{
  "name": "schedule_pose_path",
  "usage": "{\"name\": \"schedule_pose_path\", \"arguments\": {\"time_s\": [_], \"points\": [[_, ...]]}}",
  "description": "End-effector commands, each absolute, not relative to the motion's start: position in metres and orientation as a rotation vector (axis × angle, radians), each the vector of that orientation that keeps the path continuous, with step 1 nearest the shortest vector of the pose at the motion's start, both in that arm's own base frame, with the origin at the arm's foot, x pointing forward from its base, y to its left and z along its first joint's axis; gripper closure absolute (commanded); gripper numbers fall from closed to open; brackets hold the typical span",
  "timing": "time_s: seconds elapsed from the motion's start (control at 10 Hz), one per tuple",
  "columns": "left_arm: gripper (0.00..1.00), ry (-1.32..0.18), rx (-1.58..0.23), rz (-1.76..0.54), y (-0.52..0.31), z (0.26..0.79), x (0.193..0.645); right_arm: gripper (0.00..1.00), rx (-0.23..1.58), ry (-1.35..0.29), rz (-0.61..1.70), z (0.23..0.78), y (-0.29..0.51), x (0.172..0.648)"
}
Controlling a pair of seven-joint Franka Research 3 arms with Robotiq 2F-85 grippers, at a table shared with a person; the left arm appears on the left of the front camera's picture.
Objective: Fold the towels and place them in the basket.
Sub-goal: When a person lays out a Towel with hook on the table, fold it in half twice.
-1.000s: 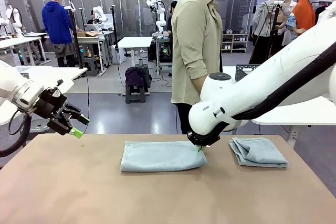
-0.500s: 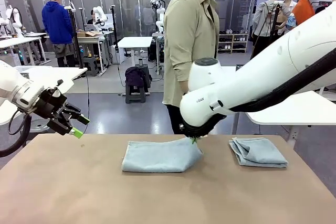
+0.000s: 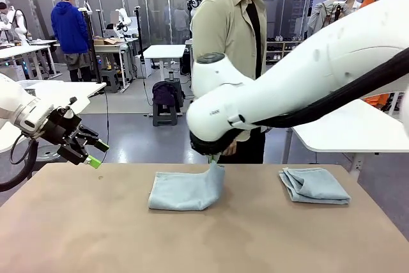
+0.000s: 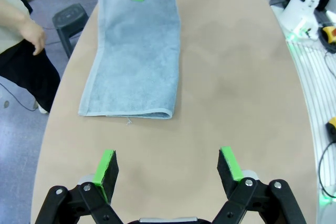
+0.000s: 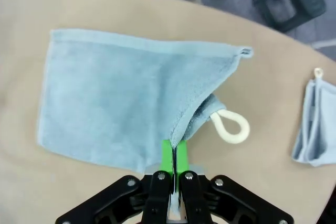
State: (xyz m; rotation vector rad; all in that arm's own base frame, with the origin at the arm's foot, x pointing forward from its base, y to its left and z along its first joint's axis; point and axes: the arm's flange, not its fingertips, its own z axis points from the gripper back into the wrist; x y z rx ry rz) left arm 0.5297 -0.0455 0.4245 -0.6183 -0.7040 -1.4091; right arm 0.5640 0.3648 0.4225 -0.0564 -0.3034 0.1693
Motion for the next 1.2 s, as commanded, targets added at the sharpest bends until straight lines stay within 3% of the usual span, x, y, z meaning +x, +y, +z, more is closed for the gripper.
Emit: {"name": "schedule_pose_path", "arguments": {"time_s": [0.0,0.5,1.1], "points": [[0.04,-0.701,-0.612,-1.416,-0.044,0.426,0.528,1.00,-0.069,-0.291,0.140,0.428,0.417,0.577],[0.04,-0.701,-0.612,-1.416,-0.044,0.426,0.528,1.00,-0.038,-0.224,0.133,0.404,0.501,0.575],[0.04,-0.701,-0.612,-1.416,-0.044,0.426,0.528,1.00,-0.030,-0.245,0.057,0.334,0.519,0.594]]}}
